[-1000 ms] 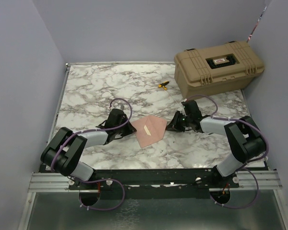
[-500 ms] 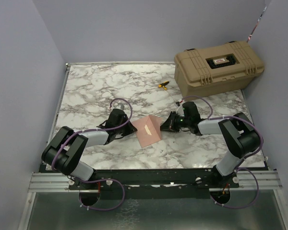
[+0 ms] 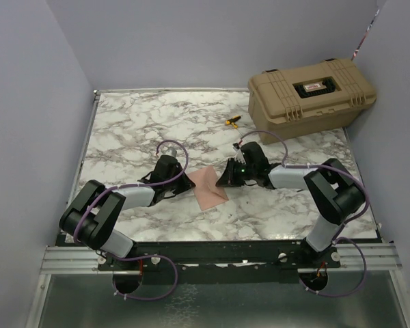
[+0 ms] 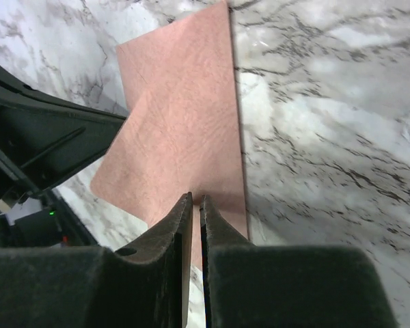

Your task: Place the letter into the envelope and seal it

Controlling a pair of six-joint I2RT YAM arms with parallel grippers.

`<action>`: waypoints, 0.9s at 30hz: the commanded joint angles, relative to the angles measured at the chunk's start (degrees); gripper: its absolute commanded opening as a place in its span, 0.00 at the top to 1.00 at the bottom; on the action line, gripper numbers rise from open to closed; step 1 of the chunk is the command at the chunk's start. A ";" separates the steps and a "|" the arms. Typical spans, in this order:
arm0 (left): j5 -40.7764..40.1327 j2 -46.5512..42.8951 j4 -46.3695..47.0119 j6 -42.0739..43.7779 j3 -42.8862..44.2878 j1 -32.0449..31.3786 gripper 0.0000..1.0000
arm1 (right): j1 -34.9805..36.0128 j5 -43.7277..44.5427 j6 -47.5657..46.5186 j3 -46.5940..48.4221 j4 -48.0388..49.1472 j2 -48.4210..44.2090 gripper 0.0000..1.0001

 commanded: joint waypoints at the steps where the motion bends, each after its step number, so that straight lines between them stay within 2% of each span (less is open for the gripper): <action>1: -2.64 1.62 -5.61 0.74 -1.77 -0.48 1.00 | 4.10 11.99 -6.49 4.88 -9.63 1.16 0.88; 7: -2.30 0.94 -5.55 0.56 -1.66 -0.48 1.00 | 9.44 23.03 -10.82 8.83 -17.55 2.36 0.87; 14: 2.31 -0.88 -5.73 2.14 1.45 -0.48 1.00 | 14.66 34.54 -16.49 9.37 -22.41 5.40 0.87; 22: 9.54 -4.53 -2.27 6.67 5.05 -0.54 1.00 | 15.22 36.98 -16.75 9.72 -23.91 4.98 0.84; 27: 9.33 -6.80 -0.56 8.32 4.91 -0.95 1.00 | 15.22 35.57 -14.71 8.88 -22.75 5.30 0.83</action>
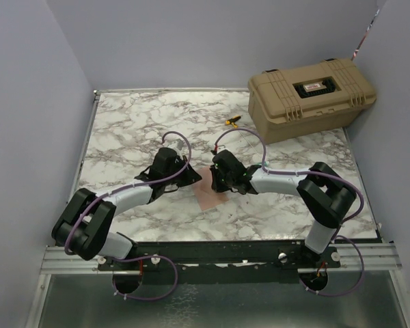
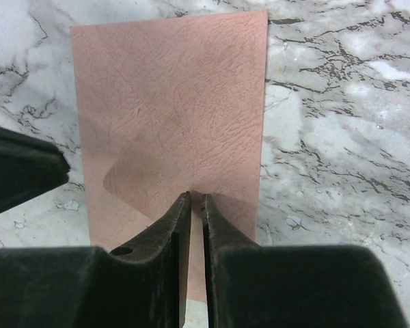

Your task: Place the letter into the envelope and seal it

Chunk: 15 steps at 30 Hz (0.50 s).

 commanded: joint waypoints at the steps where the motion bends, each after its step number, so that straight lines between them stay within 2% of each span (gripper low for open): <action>1: 2.55 -2.06 2.84 2.91 0.62 -0.81 1.00 | -0.33 3.75 0.45 -2.27 -6.11 3.20 0.83; 6: 5.47 3.37 3.69 3.27 2.26 -2.63 1.00 | -0.33 3.60 2.08 -3.26 -5.74 2.81 0.84; 9: 4.58 6.60 3.68 2.94 2.80 -3.63 1.00 | -0.33 3.67 2.83 -3.80 -5.37 2.60 0.83; 15: -5.24 9.80 -3.83 1.70 2.76 -3.64 1.00 | -0.33 4.83 2.78 -3.85 -6.28 1.83 0.83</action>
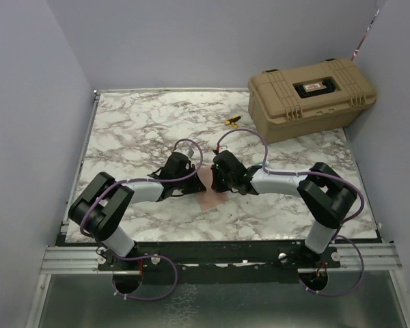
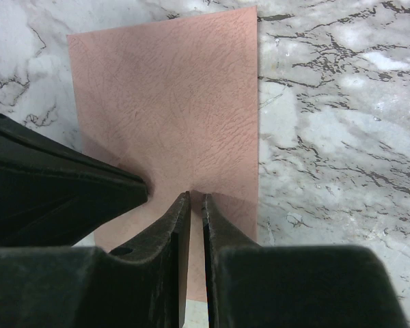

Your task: Place the letter into the envelope and seal it

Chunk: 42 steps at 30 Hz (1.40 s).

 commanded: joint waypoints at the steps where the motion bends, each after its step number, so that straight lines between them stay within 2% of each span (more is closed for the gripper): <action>1: -7.75 1.25 -5.88 -0.90 0.43 0.14 1.00 | -0.28 4.31 -0.27 -3.25 -7.05 1.89 0.83; 8: -9.40 2.00 -7.40 -3.58 -1.52 1.24 1.00 | -0.28 5.09 -0.27 -4.24 -6.80 1.65 0.83; 17: -15.68 2.00 -15.62 -1.44 -1.62 1.72 1.00 | -0.28 6.67 -1.86 -4.38 -6.53 2.52 0.83; 22: -16.32 1.10 -17.76 -1.04 -1.66 1.85 1.00 | -0.28 6.68 -1.85 -4.76 -6.57 2.63 0.83; 26: -16.14 -0.36 -18.58 -0.40 -1.00 1.81 1.00 | -0.28 6.43 -2.23 -4.14 -7.20 1.69 0.82; 31: -10.56 1.49 -15.61 0.94 -0.27 1.60 1.00 | -0.28 3.77 -4.26 -1.74 -6.99 0.74 0.81; 42: -10.31 0.94 -15.23 0.91 -0.05 1.59 1.00 | 0.05 4.45 -6.69 7.01 -7.76 3.83 0.76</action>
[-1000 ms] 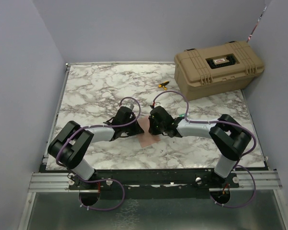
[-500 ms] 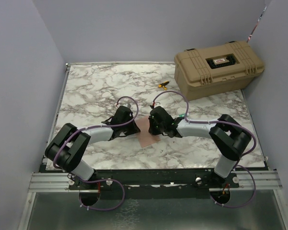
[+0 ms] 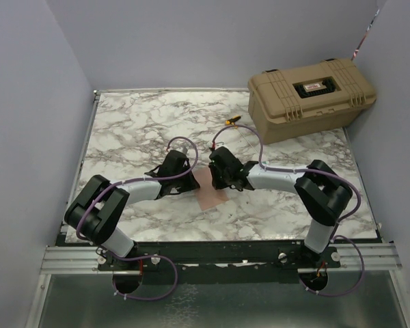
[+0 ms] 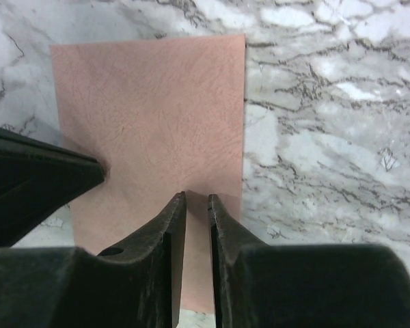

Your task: Place the letter into the envelope and seal it

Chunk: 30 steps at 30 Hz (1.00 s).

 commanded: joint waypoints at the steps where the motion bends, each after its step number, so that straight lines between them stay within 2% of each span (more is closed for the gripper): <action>1: -1.95 2.10 -6.95 2.36 -1.36 0.28 1.00 | 0.21 2.36 -3.56 3.29 -2.19 3.37 0.76; 11: -1.31 2.67 -4.87 1.47 -2.34 0.43 1.00 | 4.79 1.06 -6.09 2.05 3.45 7.88 0.76; 16: -1.48 3.00 -4.23 1.16 -2.83 0.41 1.00 | 6.58 1.76 -6.49 -1.21 4.95 8.18 0.69; 21: -1.51 3.17 -4.05 1.12 -2.82 0.43 1.00 | 6.71 1.06 -6.92 -3.76 6.09 7.30 0.69; 30: -1.66 3.62 -3.87 0.78 -2.72 0.46 1.00 | 8.22 -2.14 -14.40 -10.69 8.88 1.82 0.72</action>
